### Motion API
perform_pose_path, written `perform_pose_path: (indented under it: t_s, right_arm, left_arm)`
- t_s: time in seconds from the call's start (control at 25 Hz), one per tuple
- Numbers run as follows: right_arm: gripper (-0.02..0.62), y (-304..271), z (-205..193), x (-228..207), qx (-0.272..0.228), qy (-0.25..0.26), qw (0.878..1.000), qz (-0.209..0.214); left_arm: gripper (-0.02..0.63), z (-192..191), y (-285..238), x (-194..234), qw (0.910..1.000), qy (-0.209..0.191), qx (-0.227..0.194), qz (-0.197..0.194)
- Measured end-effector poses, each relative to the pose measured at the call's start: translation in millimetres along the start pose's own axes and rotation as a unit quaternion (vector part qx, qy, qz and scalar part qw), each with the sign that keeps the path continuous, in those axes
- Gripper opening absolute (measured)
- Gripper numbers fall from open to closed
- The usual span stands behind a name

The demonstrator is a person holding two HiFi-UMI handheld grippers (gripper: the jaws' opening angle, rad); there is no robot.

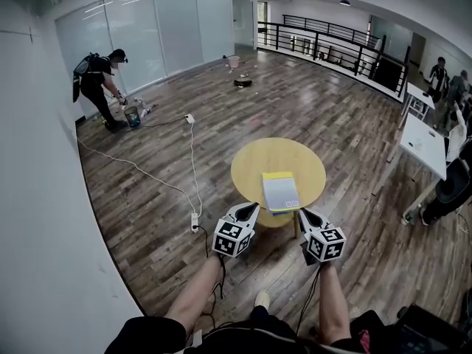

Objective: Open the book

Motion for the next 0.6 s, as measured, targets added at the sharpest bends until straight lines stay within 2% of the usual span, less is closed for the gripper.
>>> perform_pose_path:
  t_s: [0.32,0.6]
  right_arm:
    - [0.005,-65.5,2.8,-72.4,0.014,-0.007,1.0,0.014]
    - [0.005,-104.3,5.8,-113.2,0.021,-0.012,0.999,0.023]
  left_arm:
    - [-0.002,0.7,-87.8,34.3,0.9999,0.009,0.008,0.011]
    - [-0.002,-1.7,-138.0,58.2,0.9995,0.017,0.015,0.021]
Point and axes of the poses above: the fingertips, and each gripper's own axes: y backward along the fingers, x to its left, z out of its top, the point moved 6 cm from there along y, backward along the fingers, and after that the axes turned 3 degrees about -x, right-handed, at the moved point
